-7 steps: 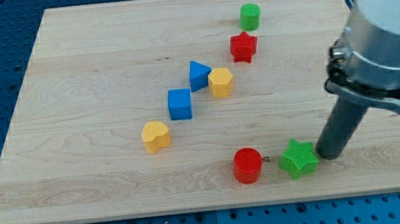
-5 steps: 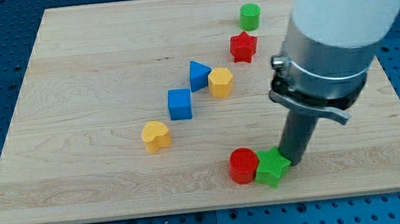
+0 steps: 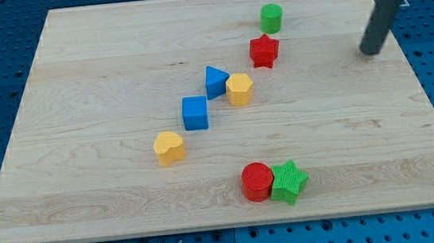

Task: Move the red star to the top of the green star

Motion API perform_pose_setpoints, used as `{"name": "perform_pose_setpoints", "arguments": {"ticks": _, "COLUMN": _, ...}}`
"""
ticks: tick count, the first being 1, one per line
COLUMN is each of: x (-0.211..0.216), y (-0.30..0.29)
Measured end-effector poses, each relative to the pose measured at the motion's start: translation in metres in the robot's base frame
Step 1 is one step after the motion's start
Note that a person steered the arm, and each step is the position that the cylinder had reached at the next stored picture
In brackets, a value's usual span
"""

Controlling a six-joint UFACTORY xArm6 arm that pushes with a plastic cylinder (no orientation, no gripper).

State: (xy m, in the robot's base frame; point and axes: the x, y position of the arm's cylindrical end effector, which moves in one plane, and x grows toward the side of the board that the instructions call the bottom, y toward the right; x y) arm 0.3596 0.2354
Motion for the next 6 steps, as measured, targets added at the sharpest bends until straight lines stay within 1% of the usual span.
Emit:
{"name": "perform_pose_setpoints", "arguments": {"ticks": 2, "x": -0.028, "y": -0.119}}
{"name": "perform_pose_setpoints", "arguments": {"ticks": 3, "x": -0.033, "y": -0.173}}
{"name": "perform_pose_setpoints", "arguments": {"ticks": 4, "x": -0.024, "y": -0.182}}
{"name": "perform_pose_setpoints", "arguments": {"ticks": 6, "x": 0.013, "y": -0.097}}
